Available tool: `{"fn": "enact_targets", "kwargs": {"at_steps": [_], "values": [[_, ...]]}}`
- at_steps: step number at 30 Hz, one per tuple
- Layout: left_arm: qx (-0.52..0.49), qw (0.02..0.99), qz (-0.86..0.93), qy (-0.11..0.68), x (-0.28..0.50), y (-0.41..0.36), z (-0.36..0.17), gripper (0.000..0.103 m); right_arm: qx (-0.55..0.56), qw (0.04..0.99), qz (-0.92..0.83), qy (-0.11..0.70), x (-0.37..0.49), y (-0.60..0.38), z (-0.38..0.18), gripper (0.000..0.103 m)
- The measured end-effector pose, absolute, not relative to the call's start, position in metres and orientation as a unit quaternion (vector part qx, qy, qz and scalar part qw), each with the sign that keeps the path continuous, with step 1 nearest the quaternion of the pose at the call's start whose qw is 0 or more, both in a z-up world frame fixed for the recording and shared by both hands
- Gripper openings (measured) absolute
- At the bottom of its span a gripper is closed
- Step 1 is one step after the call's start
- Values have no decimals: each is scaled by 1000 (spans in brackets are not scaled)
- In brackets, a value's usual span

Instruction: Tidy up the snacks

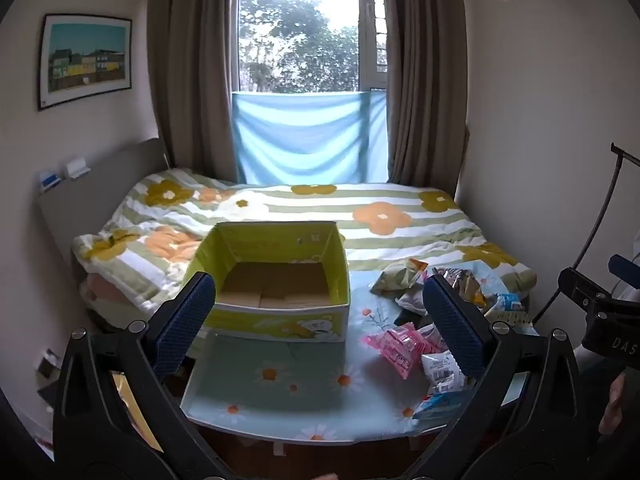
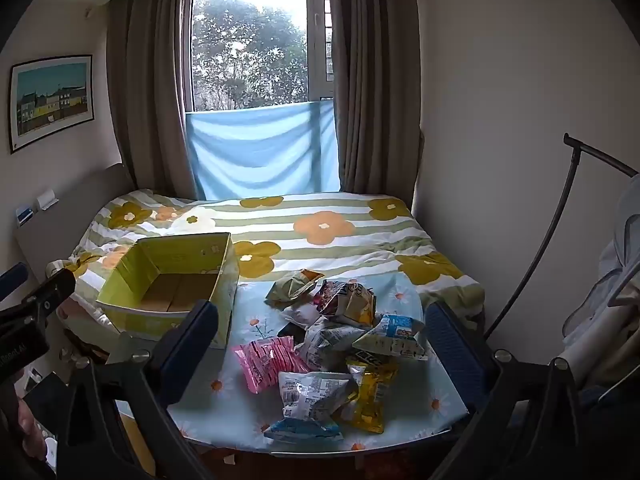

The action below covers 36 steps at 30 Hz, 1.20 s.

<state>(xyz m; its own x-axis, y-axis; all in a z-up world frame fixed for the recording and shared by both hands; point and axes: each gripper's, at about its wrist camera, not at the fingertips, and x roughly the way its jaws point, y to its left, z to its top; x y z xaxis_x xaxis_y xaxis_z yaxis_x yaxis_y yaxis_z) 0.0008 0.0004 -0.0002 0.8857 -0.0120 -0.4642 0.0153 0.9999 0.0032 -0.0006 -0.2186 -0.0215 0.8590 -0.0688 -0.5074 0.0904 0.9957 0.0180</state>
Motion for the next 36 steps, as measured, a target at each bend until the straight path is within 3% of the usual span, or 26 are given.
{"fn": "enact_targets", "kwargs": {"at_steps": [36], "values": [[4, 973, -2, 229, 5, -1, -4, 103, 20, 963, -47, 264, 3, -216, -21, 103]]}}
